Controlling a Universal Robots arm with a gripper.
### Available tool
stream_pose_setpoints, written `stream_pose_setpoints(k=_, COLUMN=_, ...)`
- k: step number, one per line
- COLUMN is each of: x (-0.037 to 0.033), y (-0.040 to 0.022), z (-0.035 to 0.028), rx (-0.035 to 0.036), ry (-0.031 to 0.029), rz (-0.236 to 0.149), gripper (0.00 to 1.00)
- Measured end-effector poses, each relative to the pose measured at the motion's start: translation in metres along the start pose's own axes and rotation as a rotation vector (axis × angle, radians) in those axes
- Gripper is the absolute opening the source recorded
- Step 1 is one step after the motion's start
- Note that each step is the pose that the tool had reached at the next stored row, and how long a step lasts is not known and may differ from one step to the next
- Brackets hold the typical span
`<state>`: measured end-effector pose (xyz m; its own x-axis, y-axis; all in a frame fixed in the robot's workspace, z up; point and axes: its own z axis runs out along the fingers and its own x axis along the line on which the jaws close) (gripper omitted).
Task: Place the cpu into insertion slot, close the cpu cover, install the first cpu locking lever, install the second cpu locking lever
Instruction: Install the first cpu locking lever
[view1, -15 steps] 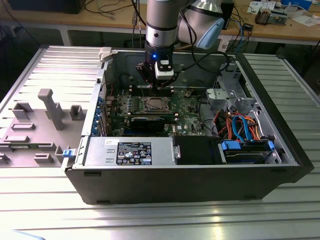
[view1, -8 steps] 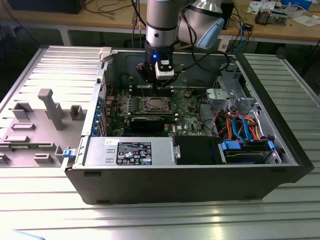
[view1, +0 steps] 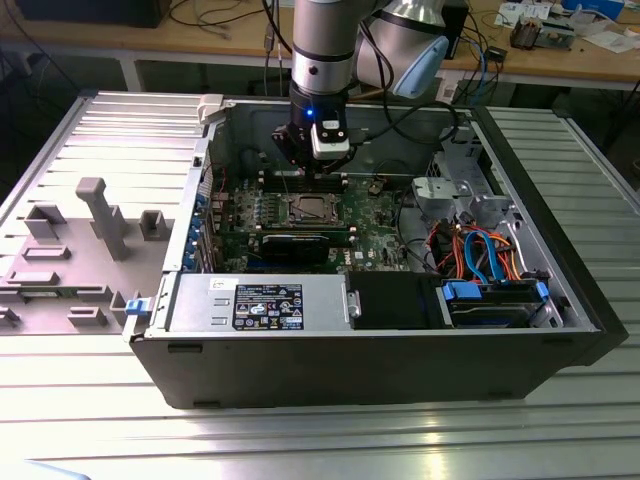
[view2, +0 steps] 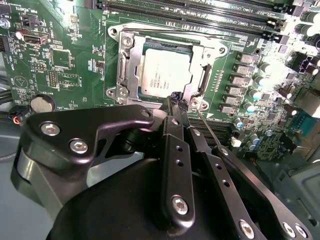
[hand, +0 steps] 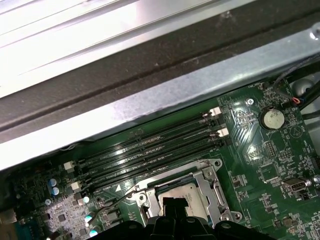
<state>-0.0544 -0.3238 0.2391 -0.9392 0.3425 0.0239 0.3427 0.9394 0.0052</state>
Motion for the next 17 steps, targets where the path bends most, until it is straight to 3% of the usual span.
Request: stream_pose_setpoints(k=17, x=0.0000, y=0.0000, z=0.0000, rx=-0.0027, ry=0.0013, rz=-0.028, gripper=0.11)
